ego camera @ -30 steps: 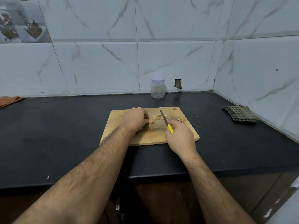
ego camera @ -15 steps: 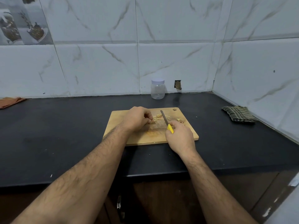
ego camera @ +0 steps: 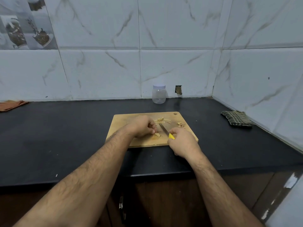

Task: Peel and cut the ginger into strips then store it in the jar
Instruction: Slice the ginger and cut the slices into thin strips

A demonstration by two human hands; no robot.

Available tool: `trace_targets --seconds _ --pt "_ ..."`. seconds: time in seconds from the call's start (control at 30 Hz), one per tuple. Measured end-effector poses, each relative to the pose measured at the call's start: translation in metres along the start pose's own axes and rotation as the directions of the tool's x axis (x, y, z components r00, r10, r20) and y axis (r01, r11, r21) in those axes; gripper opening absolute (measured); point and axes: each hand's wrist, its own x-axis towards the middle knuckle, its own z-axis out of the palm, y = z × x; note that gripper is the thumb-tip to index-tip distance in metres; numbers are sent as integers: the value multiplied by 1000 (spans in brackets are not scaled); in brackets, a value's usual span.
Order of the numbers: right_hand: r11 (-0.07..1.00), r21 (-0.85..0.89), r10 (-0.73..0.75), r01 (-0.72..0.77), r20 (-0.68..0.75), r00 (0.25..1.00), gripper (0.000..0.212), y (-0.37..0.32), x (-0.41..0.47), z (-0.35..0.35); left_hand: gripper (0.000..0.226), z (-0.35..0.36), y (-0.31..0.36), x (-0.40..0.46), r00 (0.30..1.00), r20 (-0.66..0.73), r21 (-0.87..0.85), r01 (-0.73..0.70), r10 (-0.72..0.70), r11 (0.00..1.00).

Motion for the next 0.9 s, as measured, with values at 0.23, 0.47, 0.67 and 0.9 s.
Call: trace_targets --seconds 0.23,0.47,0.67,0.9 --pt "996 -90 -8 16 89 996 36 -1 -2 -5 5 8 -7 -1 950 -265 -46 159 -165 986" --pt "995 -98 -15 25 105 994 38 -4 -9 -5 4 20 -1 -1 945 -240 -35 220 -222 975" --pt "997 -70 -14 23 134 991 39 -5 -16 -5 8 27 5 -2 941 -297 -119 129 -159 985" --pt "995 -94 -25 34 86 996 47 -10 -16 2 24 18 1 -10 979 -156 -138 109 -130 984"
